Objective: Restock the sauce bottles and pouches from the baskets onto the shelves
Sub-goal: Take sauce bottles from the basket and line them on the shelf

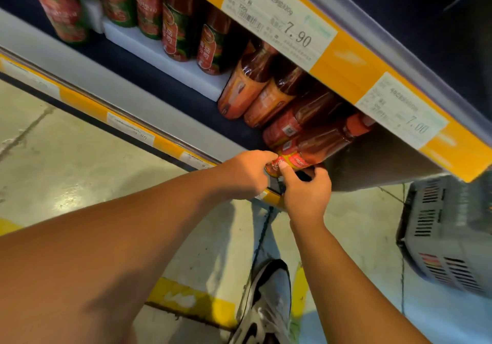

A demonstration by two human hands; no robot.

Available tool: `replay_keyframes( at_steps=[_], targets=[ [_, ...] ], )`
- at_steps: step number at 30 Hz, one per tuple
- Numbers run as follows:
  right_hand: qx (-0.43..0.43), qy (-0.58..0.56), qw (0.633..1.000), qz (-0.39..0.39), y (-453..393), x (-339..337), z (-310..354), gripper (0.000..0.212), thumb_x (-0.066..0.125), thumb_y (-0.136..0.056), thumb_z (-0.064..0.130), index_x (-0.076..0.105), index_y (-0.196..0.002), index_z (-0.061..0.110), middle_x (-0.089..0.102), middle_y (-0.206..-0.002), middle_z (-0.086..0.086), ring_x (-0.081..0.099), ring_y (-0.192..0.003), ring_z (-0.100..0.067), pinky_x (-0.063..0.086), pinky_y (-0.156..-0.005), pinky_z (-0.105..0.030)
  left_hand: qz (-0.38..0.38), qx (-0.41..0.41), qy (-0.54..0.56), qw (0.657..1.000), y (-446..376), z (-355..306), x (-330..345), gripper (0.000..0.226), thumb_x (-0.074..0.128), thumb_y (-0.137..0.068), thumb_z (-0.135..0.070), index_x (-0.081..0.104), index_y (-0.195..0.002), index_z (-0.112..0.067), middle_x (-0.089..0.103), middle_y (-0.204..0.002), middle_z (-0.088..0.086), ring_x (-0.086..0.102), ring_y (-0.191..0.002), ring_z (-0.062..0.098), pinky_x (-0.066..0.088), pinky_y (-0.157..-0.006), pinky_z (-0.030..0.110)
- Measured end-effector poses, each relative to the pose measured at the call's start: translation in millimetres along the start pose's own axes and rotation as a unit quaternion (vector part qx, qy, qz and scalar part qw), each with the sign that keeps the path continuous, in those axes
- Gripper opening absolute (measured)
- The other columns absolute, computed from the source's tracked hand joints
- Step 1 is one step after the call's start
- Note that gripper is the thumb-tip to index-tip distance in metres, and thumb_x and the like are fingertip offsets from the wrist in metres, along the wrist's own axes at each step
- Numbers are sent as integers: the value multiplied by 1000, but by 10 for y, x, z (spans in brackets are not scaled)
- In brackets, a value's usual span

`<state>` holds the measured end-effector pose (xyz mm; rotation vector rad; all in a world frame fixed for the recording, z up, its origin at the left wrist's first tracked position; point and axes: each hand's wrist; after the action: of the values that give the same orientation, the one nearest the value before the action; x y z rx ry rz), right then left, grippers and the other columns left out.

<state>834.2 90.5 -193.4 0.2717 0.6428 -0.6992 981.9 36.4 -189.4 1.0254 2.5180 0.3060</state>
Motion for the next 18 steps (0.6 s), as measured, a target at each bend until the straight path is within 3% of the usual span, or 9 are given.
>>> replay_keyframes(
  at_steps=[3,5,7,11,14,16,18],
  targets=[
    [-1,3,999,-32,51,-72,-111,32,87,-82,36,64,-103,26,69,-95,13,66,-90,-15,55,-82,-37,-13,11,-14,1000,-62,-57,33,48,56,-97,-3,51,-145,-9,57,-142,13,54,-130,29,45,-110,41],
    [12,0,998,-66,72,-131,-200,34,85,-84,36,64,-107,27,70,-100,10,67,-93,-17,56,-86,-42,-54,-8,-49,997,-152,-107,49,32,60,-99,-12,53,-130,-8,55,-138,14,54,-127,32,47,-101,40],
    [29,-2,996,-87,42,-191,-265,36,84,-84,36,64,-111,22,71,-104,4,68,-96,-20,57,-89,-47,-112,-46,-70,990,-241,-143,62,20,64,-98,-21,49,-104,-10,58,-121,15,58,-113,33,48,-84,39],
    [53,19,994,-93,-104,-255,-298,42,85,-81,39,60,-102,12,68,-95,-4,68,-87,-26,60,-78,-52,-181,-82,-58,978,-402,-201,122,33,66,-97,-33,55,-77,-10,59,-81,15,65,-89,36,41,-63,36],
    [64,34,995,-73,-187,-290,-314,48,87,-77,42,60,-102,12,68,-93,-3,68,-85,-25,60,-76,-52,-180,-79,-157,968,-546,-274,183,35,56,-102,-32,69,-101,0,68,-96,19,67,-100,36,42,-68,34],
    [74,29,995,-59,-215,-322,-336,50,88,-74,45,61,-103,15,69,-94,-1,69,-86,-23,61,-76,-50,-195,-76,-207,956,-687,-318,192,33,51,-104,-27,59,-124,-2,64,-120,17,62,-117,34,48,-87,36],
    [79,19,996,-47,-232,-343,-354,52,88,-70,47,62,-104,19,71,-98,2,70,-89,-21,62,-78,-49,-211,-102,-240,942,-825,-365,180,47,50,-106,-32,42,-142,-4,54,-140,16,55,-129,33,46,-100,36]
  ],
)
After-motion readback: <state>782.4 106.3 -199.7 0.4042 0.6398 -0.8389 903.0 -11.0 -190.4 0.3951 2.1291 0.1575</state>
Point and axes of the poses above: each hand's wrist, its own y-axis away from the middle knuckle, its own x-axis out of the palm, z = x × y
